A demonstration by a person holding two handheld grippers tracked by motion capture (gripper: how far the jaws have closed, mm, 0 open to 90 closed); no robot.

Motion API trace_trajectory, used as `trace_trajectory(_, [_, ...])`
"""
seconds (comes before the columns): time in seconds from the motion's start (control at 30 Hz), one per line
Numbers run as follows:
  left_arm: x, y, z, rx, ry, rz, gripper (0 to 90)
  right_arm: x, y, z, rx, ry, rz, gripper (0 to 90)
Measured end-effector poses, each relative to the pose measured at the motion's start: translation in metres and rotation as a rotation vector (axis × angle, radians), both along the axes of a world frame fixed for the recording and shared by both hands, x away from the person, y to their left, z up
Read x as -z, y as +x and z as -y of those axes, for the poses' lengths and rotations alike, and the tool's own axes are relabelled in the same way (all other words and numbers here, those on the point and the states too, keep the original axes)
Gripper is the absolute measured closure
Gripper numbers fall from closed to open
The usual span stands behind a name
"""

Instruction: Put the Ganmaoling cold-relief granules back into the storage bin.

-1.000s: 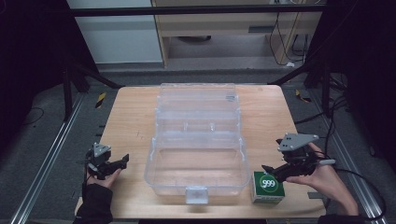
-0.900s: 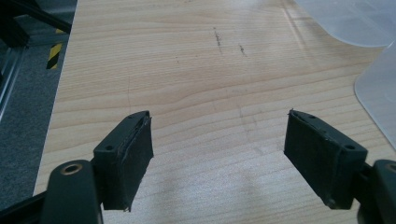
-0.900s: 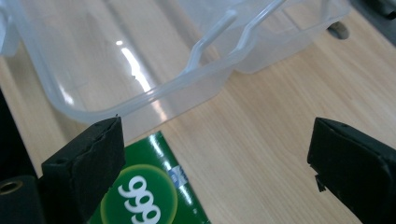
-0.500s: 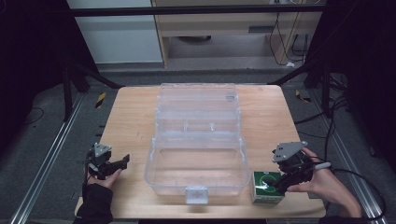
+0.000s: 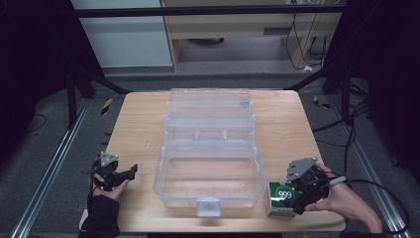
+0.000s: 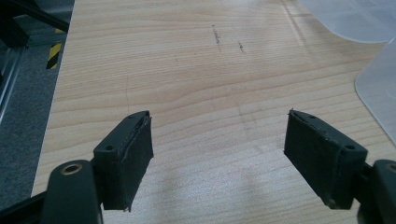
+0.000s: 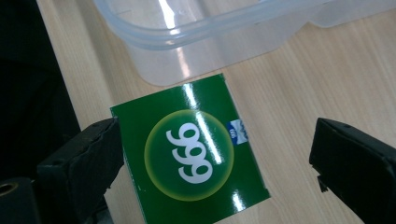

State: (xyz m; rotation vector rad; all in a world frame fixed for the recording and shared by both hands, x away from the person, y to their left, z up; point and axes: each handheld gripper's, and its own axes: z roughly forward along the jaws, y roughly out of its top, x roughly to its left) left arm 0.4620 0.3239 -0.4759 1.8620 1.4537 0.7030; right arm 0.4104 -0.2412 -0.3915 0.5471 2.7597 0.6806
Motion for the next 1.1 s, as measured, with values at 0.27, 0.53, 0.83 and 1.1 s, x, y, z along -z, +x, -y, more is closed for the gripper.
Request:
trace_trajectory(0.27, [0.000,0.000,0.000,0.000,0.001,0.000,23.0,0.007,-0.002,-0.002,-0.031,-0.016,-0.031,2.0])
trace_trajectory(0.53, [0.000,0.000,0.000,0.000,0.002,-0.001,23.0,0.015,-0.001,-0.005,-0.044,-0.046,-0.055,1.6])
trace_trajectory(0.83, [0.001,0.000,0.000,-0.001,0.003,-0.001,23.0,0.025,0.002,-0.007,-0.047,-0.072,-0.075,1.8])
trace_trajectory(1.1, [0.001,0.001,0.000,0.000,0.007,-0.003,23.0,0.033,0.004,-0.009,-0.058,-0.097,-0.088,2.3])
